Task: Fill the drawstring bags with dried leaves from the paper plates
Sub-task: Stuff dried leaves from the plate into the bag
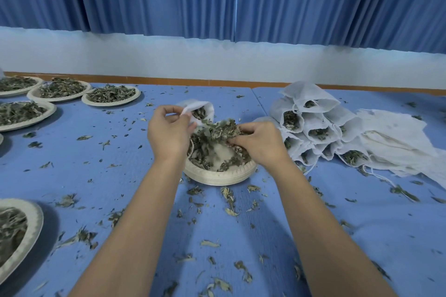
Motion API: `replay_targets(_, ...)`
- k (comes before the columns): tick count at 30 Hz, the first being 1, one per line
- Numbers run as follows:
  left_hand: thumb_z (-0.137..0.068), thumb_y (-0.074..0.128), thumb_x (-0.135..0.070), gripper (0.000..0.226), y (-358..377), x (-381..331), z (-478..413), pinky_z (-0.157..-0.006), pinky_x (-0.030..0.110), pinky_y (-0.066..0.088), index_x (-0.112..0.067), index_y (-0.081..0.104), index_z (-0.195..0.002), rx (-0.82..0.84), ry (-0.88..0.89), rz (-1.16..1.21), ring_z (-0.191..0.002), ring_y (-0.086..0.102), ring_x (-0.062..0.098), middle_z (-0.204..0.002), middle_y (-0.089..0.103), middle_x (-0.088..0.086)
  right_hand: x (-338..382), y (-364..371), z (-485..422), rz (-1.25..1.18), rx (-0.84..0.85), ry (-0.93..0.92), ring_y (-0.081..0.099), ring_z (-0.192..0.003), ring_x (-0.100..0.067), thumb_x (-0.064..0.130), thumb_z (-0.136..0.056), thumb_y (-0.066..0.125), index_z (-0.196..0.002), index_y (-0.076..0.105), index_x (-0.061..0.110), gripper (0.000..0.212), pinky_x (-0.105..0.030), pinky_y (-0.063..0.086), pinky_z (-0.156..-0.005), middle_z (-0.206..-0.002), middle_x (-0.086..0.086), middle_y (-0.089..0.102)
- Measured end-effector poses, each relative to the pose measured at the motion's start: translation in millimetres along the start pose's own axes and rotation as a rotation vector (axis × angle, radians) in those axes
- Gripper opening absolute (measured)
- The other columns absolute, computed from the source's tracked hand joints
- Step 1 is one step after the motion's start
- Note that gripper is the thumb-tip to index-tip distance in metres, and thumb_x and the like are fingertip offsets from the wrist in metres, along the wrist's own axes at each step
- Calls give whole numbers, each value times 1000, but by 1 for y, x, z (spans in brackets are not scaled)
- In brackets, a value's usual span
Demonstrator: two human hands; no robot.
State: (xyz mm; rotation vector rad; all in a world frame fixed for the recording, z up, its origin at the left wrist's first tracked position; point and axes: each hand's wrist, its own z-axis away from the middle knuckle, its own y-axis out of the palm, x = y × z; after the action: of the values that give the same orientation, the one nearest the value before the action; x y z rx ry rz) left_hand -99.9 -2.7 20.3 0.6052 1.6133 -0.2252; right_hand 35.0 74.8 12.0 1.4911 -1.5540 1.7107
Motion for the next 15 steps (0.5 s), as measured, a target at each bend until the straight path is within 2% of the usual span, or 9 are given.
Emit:
replay_targets(2,-88,64,-4,21,2,5,0,-64,21,55,-18,54,-77,-1,-18,-14,-54,64,3,-80,59,2,0,-6,1,-184,29,72,70,-85,-25,11,-78,76,-97,75,12,19,-37,57,-82,-92,-7,74)
replay_targets(4,-88,65,-3,21,4,9,1,-69,25,56,-18,55,-77,7,-40,-22,-53,64,0,-78,59,1,1,-10,1,-387,90,107,70,-85,-24,8,-78,74,-83,75,15,9,-32,57,-78,-85,-5,75)
replay_targets(7,-86,66,-3,21,8,12,3,-71,29,56,-17,55,-76,36,-51,-51,-65,68,9,-80,65,5,3,-12,1,-656,181,133,71,-76,-14,2,-78,71,-82,71,9,8,-19,54,-65,-79,-3,75)
replay_targets(9,-86,68,-7,22,10,13,3,-65,26,55,-21,55,-74,24,-23,-106,-64,65,10,-78,67,3,5,-13,1,-697,201,132,71,-74,-11,0,-78,69,-83,70,7,9,-18,55,-63,-78,-3,74)
replay_targets(12,-85,69,-10,22,9,13,3,-57,18,51,-23,55,-73,4,-7,-130,-54,61,-2,-65,64,-8,5,-14,0,-729,191,127,71,-74,-12,-3,-78,68,-81,69,6,9,-21,57,-67,-76,-4,74)
replay_targets(13,-85,69,-9,22,9,13,3,-56,16,51,-22,56,-74,17,-22,-125,-53,61,-3,-66,64,-8,5,-14,0,-745,197,130,70,-74,-13,-3,-78,68,-81,68,5,9,-23,58,-69,-77,-4,74)
replay_targets(15,-85,69,-11,20,10,13,5,-64,22,54,-22,57,-73,57,-48,-124,-59,62,1,-66,63,-8,4,-10,-1,-692,207,128,69,-78,-15,-2,-80,68,-83,69,8,10,-30,57,-77,-79,-3,73)
